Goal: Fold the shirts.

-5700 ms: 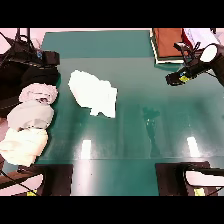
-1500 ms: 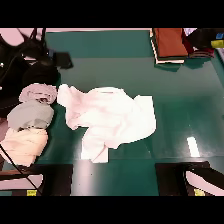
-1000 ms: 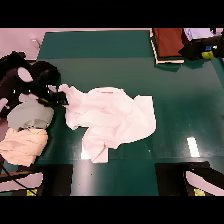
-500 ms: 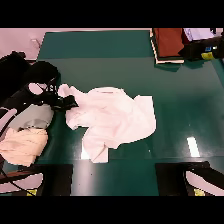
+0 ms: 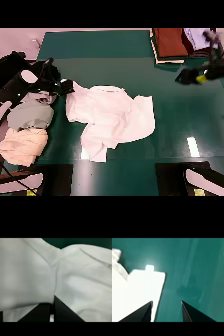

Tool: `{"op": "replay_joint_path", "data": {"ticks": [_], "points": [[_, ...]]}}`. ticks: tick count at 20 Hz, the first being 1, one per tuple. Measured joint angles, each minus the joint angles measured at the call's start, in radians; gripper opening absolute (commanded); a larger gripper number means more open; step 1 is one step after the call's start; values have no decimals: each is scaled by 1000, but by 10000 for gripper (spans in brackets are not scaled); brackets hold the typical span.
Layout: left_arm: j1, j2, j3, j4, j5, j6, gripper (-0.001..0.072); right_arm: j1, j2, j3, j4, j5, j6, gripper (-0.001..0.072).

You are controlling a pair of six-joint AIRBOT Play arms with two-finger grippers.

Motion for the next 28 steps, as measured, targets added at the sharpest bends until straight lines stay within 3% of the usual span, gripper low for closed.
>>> {"op": "replay_joint_path", "data": {"ticks": [5, 10, 13, 18, 28], "points": [[1, 0, 35, 3, -22, 14, 25, -6, -174, -193, 140, -110, -55, 423], [1, 0, 43, 5, -31, 17, 25, 79, -346, -176, 209, -180, -79, 403], [1, 2, 44, 5, -37, 17, 24, 129, -407, -129, 216, -212, -84, 9], [23, 86, 114, 13, -40, 18, 24, 163, -353, -31, 200, -241, -121, 12], [80, 461, 632, 154, -76, 26, 23, -9, 196, 387, 207, -117, -144, 11]]}}
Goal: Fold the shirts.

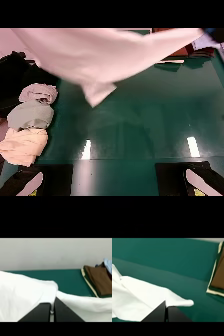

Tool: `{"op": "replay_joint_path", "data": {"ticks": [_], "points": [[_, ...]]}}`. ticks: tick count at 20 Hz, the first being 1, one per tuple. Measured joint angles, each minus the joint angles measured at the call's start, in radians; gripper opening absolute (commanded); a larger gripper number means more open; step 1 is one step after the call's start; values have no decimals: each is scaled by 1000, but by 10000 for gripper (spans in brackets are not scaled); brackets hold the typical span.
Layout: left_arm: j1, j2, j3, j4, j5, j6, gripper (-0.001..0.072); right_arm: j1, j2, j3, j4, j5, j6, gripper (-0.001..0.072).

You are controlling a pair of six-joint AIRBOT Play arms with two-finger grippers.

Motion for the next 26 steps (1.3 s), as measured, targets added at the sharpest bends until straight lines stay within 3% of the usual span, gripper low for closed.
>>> {"op": "replay_joint_path", "data": {"ticks": [4, 7, 8, 9, 10, 14, 15, 16, 17, 19, 26], "points": [[2, -3, 69, 16, -61, 0, 24, -82, 123, 29, -3, 112, 37, 11], [-3, -86, 40, 14, -151, 0, 24, -117, 200, -102, -25, 187, 71, 14], [-12, -121, 13, 13, -180, 0, 24, -124, 225, -173, -40, 200, 78, 88], [-23, -154, -19, 11, -195, 0, 24, -128, 246, -243, -56, 206, 83, 386], [-38, -194, -59, 9, -212, 1, 25, -132, 266, -319, -72, 205, 87, 516], [-117, -347, -188, 5, -231, 26, 26, -137, 285, -517, -97, 174, 95, 513], [-132, -380, -204, 5, -225, 34, 131, -138, 275, -541, -96, 164, 96, 512], [-144, -409, -216, 1, -210, 42, 458, -139, 262, -557, -95, 159, 98, 512], [-149, -432, -222, -3, -193, 45, 579, -139, 244, -570, -87, 155, 98, 511], [-132, -460, -219, -3, -183, 40, 543, -134, 198, -586, -60, 148, 97, 501], [42, -438, -354, 17, -338, 21, 542, 92, -2, -600, -8, 34, 89, 481]]}}
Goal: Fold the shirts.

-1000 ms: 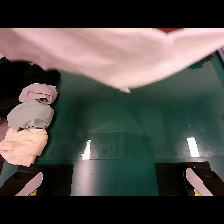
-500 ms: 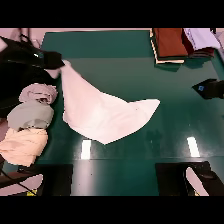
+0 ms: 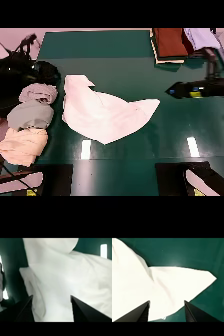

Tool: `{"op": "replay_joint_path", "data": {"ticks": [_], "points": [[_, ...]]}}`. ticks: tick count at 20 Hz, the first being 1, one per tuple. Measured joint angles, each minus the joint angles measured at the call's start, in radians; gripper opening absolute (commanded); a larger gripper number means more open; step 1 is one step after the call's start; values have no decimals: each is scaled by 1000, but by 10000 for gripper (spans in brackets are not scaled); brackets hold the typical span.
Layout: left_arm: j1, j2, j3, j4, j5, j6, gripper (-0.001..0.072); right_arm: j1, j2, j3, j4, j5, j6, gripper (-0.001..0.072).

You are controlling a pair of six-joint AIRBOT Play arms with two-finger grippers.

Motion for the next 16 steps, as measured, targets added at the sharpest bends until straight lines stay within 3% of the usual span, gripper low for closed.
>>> {"op": "replay_joint_path", "data": {"ticks": [6, 11, 12, 14, 16], "points": [[36, 32, -314, -31, 122, -2, 542, 154, -169, 19, 12, -118, -1, 480], [-48, 2, -406, -82, 290, 2, 539, 190, -356, 161, 14, -122, -10, 480], [-68, -8, -412, -84, 315, 2, 401, 201, -401, 198, 14, -106, -14, 480], [-88, -27, -420, -87, 352, 2, 19, 227, -490, 271, 15, -77, -24, 480], [-100, -38, -420, -81, 374, -2, 24, 257, -572, 336, 14, -42, -33, 480]]}}
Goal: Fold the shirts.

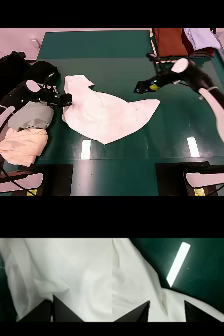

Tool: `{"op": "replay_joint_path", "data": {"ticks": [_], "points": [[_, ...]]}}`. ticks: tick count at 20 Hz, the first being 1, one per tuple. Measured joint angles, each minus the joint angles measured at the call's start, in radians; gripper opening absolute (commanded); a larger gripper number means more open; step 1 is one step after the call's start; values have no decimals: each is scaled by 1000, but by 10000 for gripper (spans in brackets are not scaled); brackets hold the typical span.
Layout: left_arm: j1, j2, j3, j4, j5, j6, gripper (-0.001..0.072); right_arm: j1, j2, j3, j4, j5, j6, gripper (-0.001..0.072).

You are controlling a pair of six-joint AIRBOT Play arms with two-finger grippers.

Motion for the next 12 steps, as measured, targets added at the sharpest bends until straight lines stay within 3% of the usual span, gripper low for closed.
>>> {"op": "replay_joint_path", "data": {"ticks": [5, 7, 8, 9, 12], "points": [[-10, -5, 50, 8, -7, -1, 24, 100, -197, 153, 2, 57, -15, 476], [-12, -5, 82, 8, -25, -1, 24, 139, -267, 210, 2, 82, -23, 266], [-12, -3, 98, 8, -34, -1, 24, 159, -296, 236, 1, 85, -29, 83], [-12, 1, 117, 9, -44, -1, 24, 175, -317, 260, 0, 92, -35, 13], [-12, 41, 188, 24, -69, -1, 24, 206, -333, 343, -21, 94, -58, 12]]}}
